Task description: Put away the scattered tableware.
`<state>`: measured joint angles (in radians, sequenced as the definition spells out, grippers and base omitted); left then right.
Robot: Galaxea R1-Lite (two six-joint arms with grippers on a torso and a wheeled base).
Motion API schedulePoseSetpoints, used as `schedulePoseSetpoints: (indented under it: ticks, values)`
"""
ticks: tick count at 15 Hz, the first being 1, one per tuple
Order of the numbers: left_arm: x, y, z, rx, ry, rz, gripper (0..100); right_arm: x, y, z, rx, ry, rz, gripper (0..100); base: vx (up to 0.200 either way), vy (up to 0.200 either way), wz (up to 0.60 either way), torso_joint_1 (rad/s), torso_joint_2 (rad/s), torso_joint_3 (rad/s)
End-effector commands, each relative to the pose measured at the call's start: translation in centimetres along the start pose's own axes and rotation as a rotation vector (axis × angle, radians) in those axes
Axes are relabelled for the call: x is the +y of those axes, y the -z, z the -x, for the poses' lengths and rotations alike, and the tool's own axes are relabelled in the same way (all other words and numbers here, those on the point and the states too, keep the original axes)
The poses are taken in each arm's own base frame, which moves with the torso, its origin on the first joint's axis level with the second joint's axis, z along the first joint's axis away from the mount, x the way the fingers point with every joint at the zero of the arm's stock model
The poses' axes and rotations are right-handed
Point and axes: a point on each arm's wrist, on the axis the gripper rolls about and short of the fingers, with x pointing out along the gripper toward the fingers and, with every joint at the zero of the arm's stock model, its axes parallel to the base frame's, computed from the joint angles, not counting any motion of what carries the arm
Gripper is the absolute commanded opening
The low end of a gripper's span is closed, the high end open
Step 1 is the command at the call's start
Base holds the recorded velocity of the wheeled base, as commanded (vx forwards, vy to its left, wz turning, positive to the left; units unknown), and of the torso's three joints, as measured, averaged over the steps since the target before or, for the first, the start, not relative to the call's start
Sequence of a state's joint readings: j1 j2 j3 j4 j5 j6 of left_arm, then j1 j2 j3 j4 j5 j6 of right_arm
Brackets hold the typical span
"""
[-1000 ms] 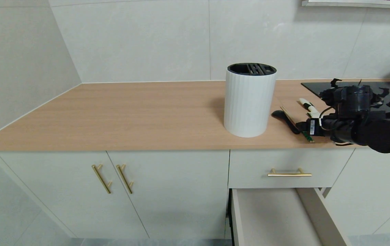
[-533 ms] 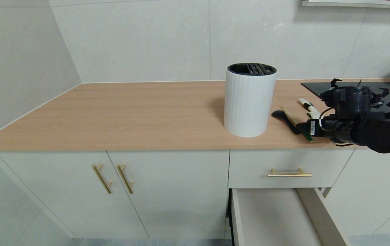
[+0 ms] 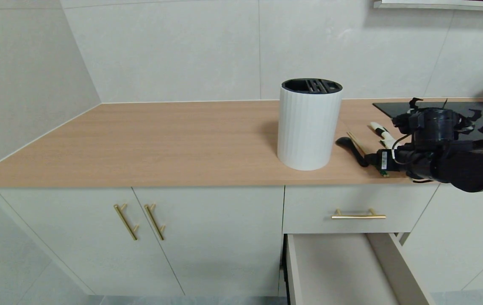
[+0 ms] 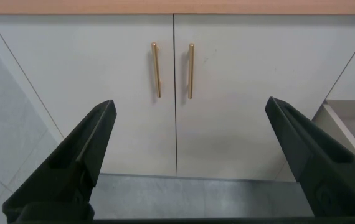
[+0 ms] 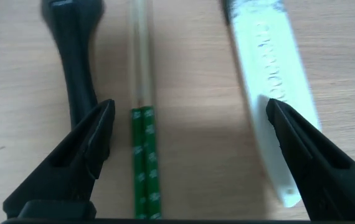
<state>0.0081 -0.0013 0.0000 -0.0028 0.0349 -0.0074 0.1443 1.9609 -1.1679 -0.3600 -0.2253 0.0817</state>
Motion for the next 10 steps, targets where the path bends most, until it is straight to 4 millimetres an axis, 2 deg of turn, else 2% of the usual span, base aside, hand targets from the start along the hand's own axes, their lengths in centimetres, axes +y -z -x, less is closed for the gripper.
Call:
schedulePoseSetpoints:
  ticks: [1, 10]
  values:
    - [0.00, -0.01, -0.01, 0.001, 0.000, 0.000, 100, 0.28, 0.33, -0.02, 0.013, -0.007, 0.005, 100, 0.000, 0.000, 0.00, 0.000, 0.00, 0.000]
    - [0.00, -0.01, -0.01, 0.001, 0.000, 0.000, 100, 1.06, 0.91, 0.12, 0.031, -0.033, 0.017, 100, 0.000, 0.000, 0.00, 0.000, 0.00, 0.000]
